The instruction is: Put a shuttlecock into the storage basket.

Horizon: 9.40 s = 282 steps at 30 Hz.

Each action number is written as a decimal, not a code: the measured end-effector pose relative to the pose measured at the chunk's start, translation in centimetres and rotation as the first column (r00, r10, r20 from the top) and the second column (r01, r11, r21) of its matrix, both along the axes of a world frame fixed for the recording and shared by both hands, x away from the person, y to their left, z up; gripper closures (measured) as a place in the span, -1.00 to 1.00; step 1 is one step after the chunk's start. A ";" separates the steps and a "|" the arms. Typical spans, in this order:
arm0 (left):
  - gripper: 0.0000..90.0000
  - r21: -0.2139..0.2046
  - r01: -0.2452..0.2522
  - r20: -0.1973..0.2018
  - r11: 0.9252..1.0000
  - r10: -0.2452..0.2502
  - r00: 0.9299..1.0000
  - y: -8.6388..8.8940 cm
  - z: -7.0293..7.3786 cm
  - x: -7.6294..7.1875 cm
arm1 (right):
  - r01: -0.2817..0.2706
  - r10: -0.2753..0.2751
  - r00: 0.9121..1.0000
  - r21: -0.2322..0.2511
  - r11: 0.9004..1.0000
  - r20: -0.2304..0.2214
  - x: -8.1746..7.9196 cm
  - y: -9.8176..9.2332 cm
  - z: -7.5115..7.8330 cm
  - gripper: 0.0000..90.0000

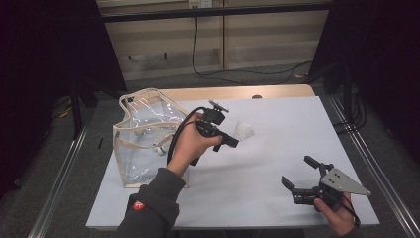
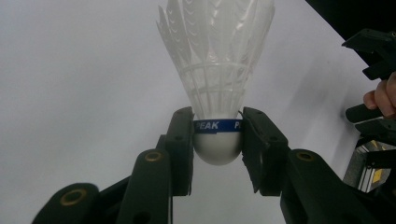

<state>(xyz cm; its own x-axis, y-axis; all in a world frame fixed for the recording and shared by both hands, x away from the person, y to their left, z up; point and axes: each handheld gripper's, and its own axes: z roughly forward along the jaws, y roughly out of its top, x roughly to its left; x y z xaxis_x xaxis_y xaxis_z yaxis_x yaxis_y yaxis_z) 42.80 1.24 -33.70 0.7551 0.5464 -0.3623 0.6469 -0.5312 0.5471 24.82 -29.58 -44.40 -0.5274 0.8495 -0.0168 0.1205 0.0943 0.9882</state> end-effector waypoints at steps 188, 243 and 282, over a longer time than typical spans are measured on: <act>0.45 0.034 -0.256 0.050 0.966 0.255 0.966 14.9 10.3 2.3 | -0.016 0.016 1.000 0.008 1.000 0.001 0.4 0.7 0.1 -0.98; 0.45 0.053 -0.370 0.080 0.928 0.365 0.928 18.5 9.2 3.3 | -0.017 0.017 1.000 0.006 1.000 0.002 0.4 0.7 0.2 -0.98; 0.44 0.064 -0.429 0.084 0.901 0.423 0.902 20.2 8.4 3.5 | -0.018 0.018 1.000 0.009 1.000 0.003 0.3 0.7 0.2 -0.98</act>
